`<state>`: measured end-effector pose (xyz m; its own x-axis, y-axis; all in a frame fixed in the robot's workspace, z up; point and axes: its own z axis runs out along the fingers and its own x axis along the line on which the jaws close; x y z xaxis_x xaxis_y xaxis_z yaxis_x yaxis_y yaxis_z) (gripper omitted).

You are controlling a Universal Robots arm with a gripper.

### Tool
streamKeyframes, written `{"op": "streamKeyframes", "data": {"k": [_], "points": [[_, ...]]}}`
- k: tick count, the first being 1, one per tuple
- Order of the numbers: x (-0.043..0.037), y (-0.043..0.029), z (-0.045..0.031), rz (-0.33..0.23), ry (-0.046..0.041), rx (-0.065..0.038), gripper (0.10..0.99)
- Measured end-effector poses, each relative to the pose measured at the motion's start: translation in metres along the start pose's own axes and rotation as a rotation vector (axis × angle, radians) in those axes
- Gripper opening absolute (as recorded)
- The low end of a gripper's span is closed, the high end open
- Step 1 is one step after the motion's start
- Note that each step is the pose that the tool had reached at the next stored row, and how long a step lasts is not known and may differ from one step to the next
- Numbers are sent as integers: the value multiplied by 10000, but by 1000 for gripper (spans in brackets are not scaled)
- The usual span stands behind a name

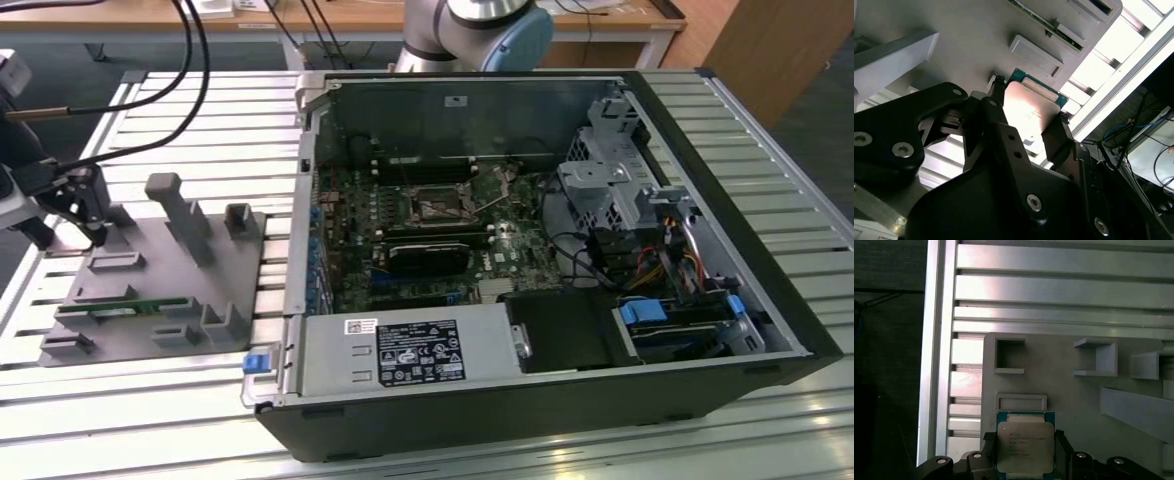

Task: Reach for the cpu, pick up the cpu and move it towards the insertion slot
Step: 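Pick up the cpu and move it towards the insertion slot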

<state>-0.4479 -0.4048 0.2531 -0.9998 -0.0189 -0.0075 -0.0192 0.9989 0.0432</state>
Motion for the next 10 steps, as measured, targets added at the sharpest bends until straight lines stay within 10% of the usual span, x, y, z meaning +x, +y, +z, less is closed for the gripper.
{"op": "streamKeyframes", "data": {"k": [10], "points": [[-1,16,-109,0,-1,-1,545]]}}
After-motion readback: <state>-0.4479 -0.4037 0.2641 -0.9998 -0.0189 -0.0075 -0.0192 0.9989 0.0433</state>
